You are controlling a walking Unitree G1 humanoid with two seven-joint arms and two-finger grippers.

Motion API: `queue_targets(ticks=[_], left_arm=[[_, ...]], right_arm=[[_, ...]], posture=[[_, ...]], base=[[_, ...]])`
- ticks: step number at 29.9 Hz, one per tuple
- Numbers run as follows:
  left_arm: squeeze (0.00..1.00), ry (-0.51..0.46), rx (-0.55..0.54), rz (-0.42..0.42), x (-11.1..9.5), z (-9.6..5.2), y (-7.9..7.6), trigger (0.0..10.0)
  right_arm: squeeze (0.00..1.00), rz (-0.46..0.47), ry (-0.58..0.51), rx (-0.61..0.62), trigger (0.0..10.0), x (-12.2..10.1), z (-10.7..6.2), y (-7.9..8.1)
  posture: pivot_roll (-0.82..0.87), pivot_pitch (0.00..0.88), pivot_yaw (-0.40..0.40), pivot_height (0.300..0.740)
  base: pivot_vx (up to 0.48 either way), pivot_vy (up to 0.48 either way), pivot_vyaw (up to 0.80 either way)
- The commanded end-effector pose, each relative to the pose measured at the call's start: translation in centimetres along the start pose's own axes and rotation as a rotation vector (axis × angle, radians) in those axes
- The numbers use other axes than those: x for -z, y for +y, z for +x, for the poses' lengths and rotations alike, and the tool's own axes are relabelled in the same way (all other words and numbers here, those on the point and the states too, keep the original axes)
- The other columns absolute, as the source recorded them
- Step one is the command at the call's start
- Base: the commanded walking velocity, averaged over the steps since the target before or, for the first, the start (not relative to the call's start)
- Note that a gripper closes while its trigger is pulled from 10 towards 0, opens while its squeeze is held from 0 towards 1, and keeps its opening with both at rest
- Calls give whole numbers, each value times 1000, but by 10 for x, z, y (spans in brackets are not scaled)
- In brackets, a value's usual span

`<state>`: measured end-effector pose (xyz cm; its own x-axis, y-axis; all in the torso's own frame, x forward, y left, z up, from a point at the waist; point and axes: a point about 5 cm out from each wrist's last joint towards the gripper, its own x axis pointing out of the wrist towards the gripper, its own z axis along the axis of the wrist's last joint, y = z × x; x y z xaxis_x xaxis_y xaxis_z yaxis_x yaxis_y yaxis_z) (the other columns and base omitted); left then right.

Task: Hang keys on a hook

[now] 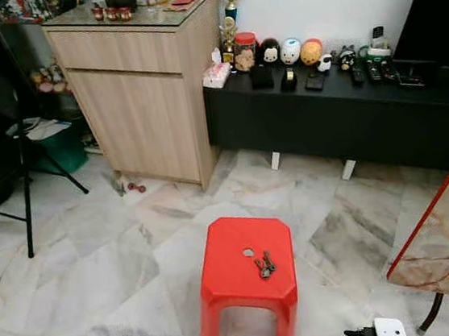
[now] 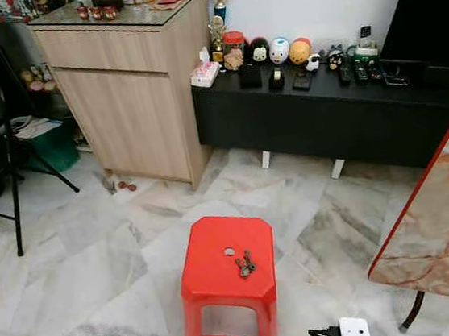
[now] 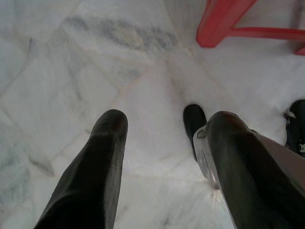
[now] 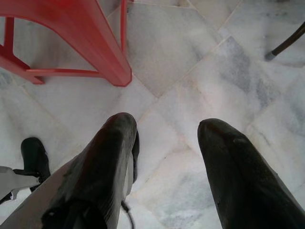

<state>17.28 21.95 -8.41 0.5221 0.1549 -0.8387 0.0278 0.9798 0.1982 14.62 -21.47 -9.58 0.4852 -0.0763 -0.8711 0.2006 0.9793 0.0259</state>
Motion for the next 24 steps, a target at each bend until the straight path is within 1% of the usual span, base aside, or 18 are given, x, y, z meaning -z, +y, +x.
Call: queue_targets(ticks=[1,3,5,8,11,14,16,21,24], left_arm=[[0,20,-7,25,4,0,2,10000],[0,18,-5,25,4,0,2,10000],[0,20,-3,26,4,0,1,10000],[0,25,-3,29,5,-1,1,10000],[0,26,-7,25,5,-1,2,10000],[0,26,-8,22,6,-1,2,10000],[0,27,-9,20,6,-1,2,10000],[0,28,-12,18,6,-1,2,10000],[0,30,-12,17,6,-1,2,10000]], right_arm=[[0,13,-9,14,10000,0,0,-2],[0,33,-11,16,10000,0,0,-1],[0,39,-16,12,10000,0,0,-1],[0,-5,1,11,10000,0,0,-2],[0,20,-17,5,10000,-1,0,-1],[0,18,-19,5,10000,-1,0,-1],[0,19,-20,6,10000,-2,0,-1],[0,19,-17,10,10000,-1,0,-1],[0,17,-13,10,10000,-1,0,-2]], posture=[[25,0,-52,740],[23,0,-50,740],[22,0,-50,740],[22,0,-50,740],[26,0,-52,740],[26,0,-52,740],[25,0,-51,740],[25,0,-51,740],[25,0,-53,740]], base=[[0,0,0],[0,0,0],[0,0,-659],[0,0,-792],[0,160,0],[0,0,0],[0,240,0],[0,0,0],[0,301,0]])
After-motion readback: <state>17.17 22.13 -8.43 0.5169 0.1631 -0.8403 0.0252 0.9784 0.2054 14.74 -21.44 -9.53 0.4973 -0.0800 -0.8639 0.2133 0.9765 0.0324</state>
